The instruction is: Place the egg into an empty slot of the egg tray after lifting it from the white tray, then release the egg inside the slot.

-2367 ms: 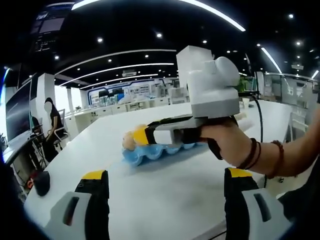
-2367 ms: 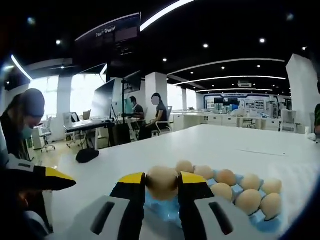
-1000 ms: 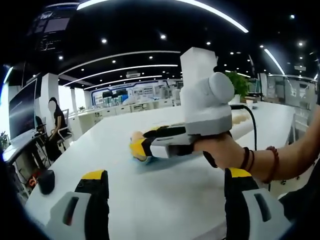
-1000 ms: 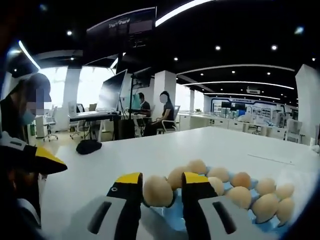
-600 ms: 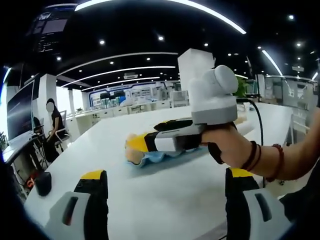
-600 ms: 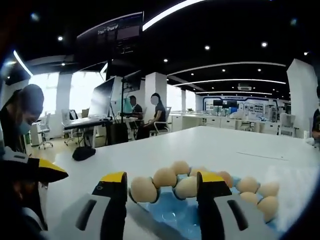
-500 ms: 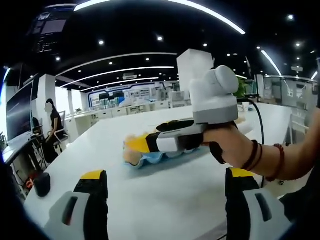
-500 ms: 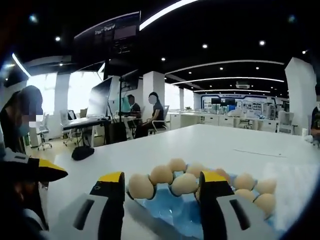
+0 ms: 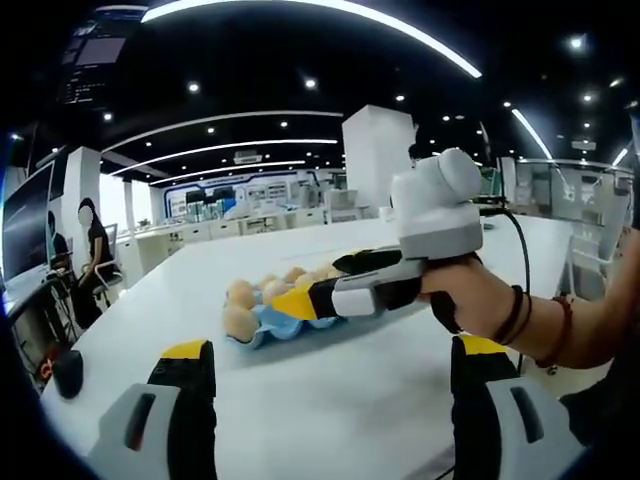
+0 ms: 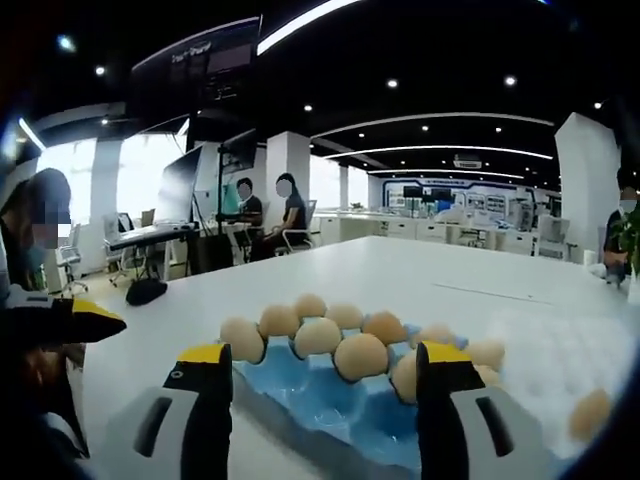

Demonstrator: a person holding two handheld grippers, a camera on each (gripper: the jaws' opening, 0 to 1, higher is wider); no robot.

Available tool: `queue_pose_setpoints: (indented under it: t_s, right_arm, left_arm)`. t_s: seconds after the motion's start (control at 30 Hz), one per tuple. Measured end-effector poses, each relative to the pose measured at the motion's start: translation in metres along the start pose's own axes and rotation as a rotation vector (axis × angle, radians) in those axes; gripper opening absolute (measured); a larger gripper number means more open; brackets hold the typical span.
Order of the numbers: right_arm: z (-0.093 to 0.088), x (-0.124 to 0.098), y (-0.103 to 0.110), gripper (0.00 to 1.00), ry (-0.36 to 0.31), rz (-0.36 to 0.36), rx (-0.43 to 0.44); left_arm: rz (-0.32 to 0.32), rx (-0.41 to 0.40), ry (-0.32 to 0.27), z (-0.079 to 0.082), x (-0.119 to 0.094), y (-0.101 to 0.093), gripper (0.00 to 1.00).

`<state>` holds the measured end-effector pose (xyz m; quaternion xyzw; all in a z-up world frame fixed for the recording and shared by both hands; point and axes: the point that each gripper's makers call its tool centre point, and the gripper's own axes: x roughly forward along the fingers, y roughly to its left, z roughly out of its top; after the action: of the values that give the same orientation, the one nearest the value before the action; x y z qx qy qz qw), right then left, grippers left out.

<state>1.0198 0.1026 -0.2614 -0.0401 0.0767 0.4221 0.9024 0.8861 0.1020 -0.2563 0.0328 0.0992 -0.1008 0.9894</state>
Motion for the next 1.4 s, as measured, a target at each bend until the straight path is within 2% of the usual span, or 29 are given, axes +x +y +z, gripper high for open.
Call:
queue_pose_setpoints:
  t_s: [0.23,0.4,0.67,0.93,1.03,1.4]
  right_arm:
    - [-0.002,-0.015,-0.024,0.78,0.008,-0.06,0.012]
    - [0.003,-0.031,-0.045,0.78,-0.008,-0.117,0.018]
    - [0.001,-0.052,-0.071,0.77,-0.013,-0.183,0.047]
    - [0.0,-0.07,-0.09,0.76,-0.022,-0.231,0.051]
    - [-0.004,-0.077,-0.1,0.74,-0.02,-0.268,0.056]
    - [-0.013,-0.097,-0.116,0.73,-0.009,-0.319,0.054]
  left_arm:
    - [-0.025,0.001,-0.003,0.003,0.003,-0.005,1.0]
    - [-0.028,0.002,-0.006,0.005,0.004,-0.005,1.0]
    - [-0.026,0.0,-0.008,0.006,0.005,-0.004,1.0]
    - [-0.022,-0.001,-0.008,0.005,0.006,-0.004,1.0]
    - [-0.024,0.001,-0.008,0.006,0.006,-0.005,1.0]
    - [-0.031,0.005,0.0,0.002,0.007,-0.011,1.0]
